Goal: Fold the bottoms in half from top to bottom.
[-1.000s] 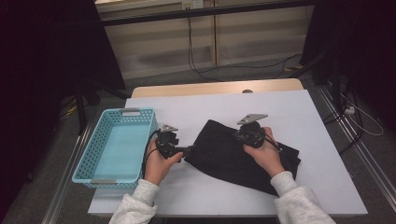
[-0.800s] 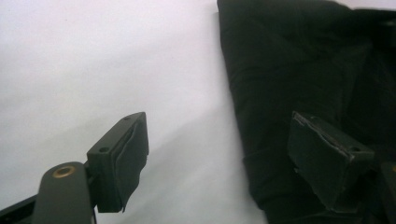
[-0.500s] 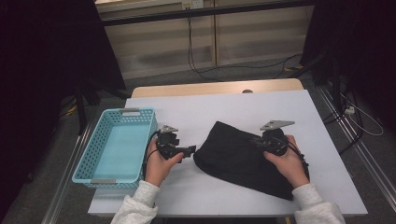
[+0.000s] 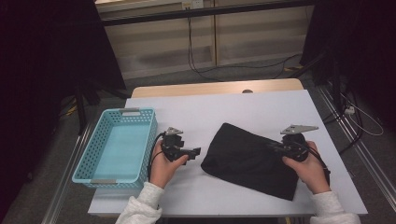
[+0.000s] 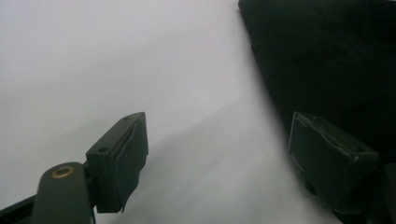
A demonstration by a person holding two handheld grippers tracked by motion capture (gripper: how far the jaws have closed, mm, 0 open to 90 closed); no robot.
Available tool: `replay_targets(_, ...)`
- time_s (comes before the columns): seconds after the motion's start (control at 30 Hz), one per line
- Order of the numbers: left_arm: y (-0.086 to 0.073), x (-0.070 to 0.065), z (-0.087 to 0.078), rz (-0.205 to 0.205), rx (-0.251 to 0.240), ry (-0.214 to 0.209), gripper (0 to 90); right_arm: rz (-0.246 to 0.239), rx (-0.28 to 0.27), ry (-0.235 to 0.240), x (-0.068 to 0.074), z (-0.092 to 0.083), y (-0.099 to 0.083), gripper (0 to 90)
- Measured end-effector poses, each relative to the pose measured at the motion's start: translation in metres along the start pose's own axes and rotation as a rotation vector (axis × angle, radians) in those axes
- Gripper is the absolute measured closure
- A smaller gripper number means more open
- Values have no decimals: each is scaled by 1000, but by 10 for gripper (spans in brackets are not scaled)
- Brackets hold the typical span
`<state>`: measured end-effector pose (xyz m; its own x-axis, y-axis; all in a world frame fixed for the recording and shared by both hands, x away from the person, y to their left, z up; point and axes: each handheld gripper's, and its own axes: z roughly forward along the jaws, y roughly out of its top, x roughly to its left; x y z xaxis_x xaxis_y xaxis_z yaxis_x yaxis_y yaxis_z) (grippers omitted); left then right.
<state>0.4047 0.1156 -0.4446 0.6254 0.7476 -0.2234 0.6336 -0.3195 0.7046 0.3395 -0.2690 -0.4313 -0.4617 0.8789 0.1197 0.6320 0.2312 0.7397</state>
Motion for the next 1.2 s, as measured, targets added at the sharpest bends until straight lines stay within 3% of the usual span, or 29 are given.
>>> replay_targets(0.13,1,-3,2,5,-4,-4,201,3,-23,-9,-4,-7,-3,850)
replay_targets(0.3,2,-6,1,16,-4,-9,201,-8,-14,-28,3,10,-10,622)
replay_targets(0.37,2,-8,1,18,-6,-16,201,-21,-6,-62,6,9,-11,478)
replay_targets(0.5,2,-7,2,23,-2,-14,200,-17,-53,-87,8,-4,-9,400)
replay_targets(0.63,0,-7,2,17,3,-17,199,-63,-33,-35,25,-3,-13,425)
replay_targets(0.7,-1,-7,3,16,5,-11,200,-68,-19,0,31,4,-18,396)
replay_targets(0.8,-1,-8,2,18,4,-10,200,-77,5,16,41,19,-22,352)
replay_targets(0.9,-1,-8,0,14,-1,-6,200,-112,3,15,49,34,-21,403)
replay_targets(0.93,-2,-7,-1,20,5,-3,200,-119,-6,10,51,35,-20,468)
replay_targets(1.0,-2,-6,-1,12,-2,-5,200,-165,2,11,54,36,-18,691)
replay_targets(1.07,-3,-5,-2,9,0,-2,200,-168,7,11,55,37,-16,808)
replay_targets(1.13,-3,-4,-3,7,-3,-3,200,-177,-6,20,54,34,-14,879)
replay_targets(1.2,-4,-4,-4,7,-2,0,200,-168,-20,25,50,29,-10,889)
